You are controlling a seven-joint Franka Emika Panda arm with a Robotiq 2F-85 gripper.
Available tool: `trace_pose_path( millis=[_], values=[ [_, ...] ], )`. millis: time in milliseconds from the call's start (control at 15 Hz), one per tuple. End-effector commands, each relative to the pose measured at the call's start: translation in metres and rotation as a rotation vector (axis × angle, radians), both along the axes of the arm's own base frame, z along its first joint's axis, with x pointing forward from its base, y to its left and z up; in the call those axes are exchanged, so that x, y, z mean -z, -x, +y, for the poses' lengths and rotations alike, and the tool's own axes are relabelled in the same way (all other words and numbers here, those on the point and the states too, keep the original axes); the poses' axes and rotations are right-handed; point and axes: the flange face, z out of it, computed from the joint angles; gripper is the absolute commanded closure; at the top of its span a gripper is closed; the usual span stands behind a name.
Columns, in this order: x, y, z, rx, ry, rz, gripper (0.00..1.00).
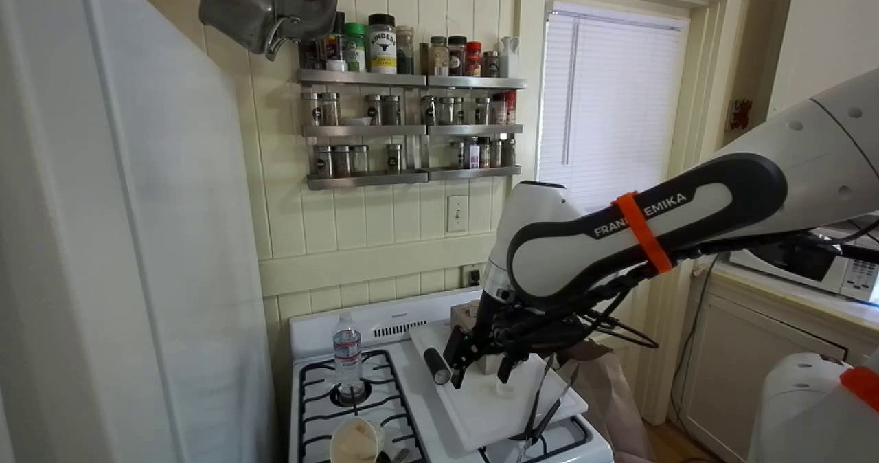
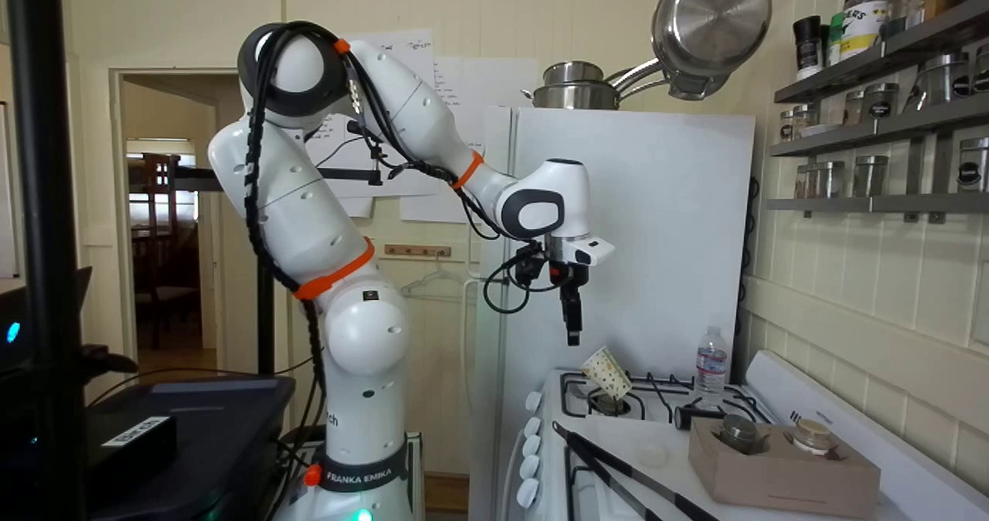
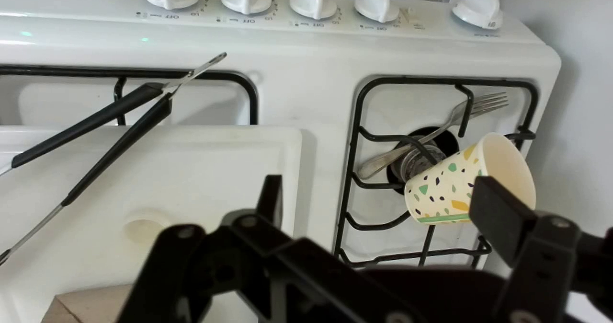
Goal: Put the black bottle upright
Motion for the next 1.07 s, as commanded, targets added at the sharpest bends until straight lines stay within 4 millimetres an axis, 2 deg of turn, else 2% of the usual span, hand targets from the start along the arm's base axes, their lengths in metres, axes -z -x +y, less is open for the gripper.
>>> trace_pose_path(
  millis=[0,267,333,667,867,1000],
  values=[
    [-0.001,0.000,0.000,0.000,0.000,0.001,0.00],
    [-0.001,0.000,0.000,0.000,0.000,0.001,0.00],
    [-0.002,-0.014,-0.003,0.114,0.018,-0.085,0.00],
    [-0.005,-0.061,-0.032,0.308,0.005,-0.287,0.00],
    [0.003,-0.093,-0.063,0.439,0.084,-0.302,0.00],
    [0.000,-0.112,-0.081,0.492,0.136,-0.247,0.00]
  ],
)
